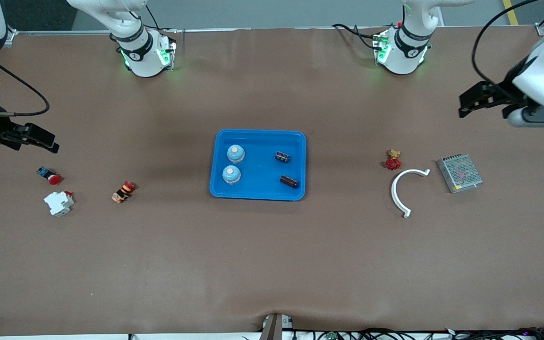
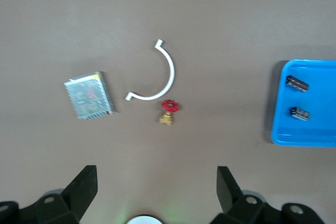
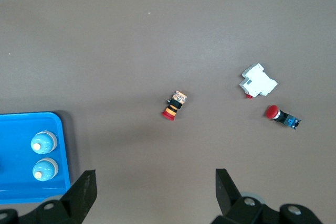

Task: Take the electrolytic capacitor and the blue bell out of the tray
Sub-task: 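Move the left gripper and the right gripper toward the blue tray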

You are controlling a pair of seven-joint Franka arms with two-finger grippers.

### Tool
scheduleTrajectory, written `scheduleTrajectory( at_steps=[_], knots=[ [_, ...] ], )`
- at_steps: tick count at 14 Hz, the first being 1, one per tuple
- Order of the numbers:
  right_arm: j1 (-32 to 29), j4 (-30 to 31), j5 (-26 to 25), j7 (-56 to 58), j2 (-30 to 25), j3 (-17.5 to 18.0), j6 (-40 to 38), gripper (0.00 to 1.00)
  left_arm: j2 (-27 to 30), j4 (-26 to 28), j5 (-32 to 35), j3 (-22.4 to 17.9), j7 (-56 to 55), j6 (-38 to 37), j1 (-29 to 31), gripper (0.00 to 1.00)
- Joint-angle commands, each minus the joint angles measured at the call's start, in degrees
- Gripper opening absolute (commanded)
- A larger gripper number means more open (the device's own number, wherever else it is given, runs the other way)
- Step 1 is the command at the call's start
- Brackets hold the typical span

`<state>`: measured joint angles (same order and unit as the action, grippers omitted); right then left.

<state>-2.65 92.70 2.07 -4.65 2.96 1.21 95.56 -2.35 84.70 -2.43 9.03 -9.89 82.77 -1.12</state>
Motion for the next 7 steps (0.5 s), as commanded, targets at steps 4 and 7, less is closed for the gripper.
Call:
scheduleTrajectory(
  at_steps=[4, 7],
  knots=[
    [0.5, 7.6, 0.2, -0.9, -2.2, 0.0, 5.5, 1.00, -4.3, -0.7, -2.4, 2.4, -8.6, 1.6, -2.8, 1.00],
    [0.4, 8.5, -0.5, -1.9, -0.7, 0.0, 6.6, 1.00, -7.2, -0.6, -1.8, 3.3, -15.7, 4.8, -6.3, 1.00]
  ],
)
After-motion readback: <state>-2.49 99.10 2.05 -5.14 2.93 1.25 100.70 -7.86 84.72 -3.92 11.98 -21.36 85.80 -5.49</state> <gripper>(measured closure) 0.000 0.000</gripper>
